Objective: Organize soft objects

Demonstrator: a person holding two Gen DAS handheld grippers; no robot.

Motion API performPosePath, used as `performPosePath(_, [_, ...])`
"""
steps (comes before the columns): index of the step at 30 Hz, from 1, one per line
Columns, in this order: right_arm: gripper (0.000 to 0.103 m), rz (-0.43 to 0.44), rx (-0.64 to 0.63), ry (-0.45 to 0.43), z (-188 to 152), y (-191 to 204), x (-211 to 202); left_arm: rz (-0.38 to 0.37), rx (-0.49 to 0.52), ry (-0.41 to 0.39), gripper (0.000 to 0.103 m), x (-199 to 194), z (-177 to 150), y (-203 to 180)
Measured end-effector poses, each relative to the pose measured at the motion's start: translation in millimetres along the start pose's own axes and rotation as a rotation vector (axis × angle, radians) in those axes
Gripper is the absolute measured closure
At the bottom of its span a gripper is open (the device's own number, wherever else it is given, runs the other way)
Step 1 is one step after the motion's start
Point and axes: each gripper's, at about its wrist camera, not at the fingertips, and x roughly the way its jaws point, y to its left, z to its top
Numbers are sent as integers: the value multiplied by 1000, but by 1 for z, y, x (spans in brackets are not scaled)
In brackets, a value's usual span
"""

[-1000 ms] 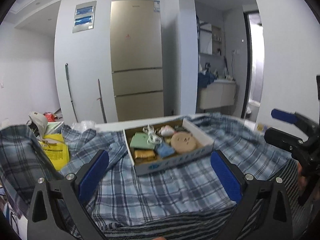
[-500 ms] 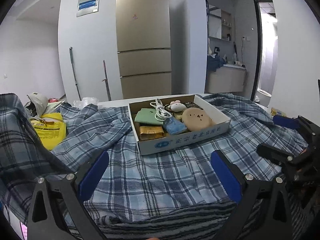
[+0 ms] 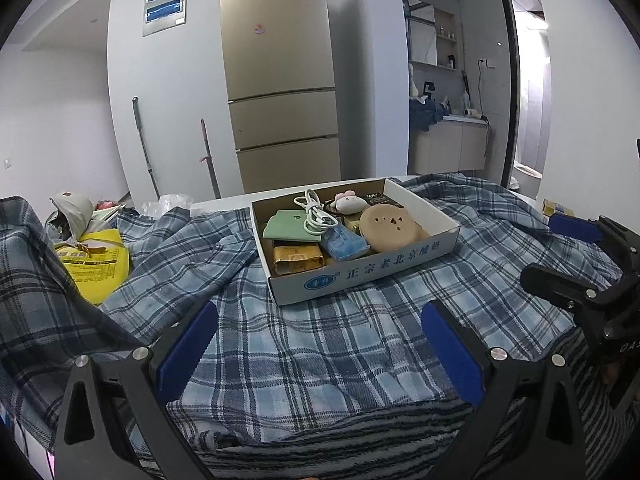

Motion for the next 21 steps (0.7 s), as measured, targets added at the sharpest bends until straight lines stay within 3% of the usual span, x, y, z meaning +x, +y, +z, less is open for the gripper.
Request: performPosePath(21, [0, -2, -14, 16, -1, 1, 2, -1, 3, 12, 0, 4, -2, -1])
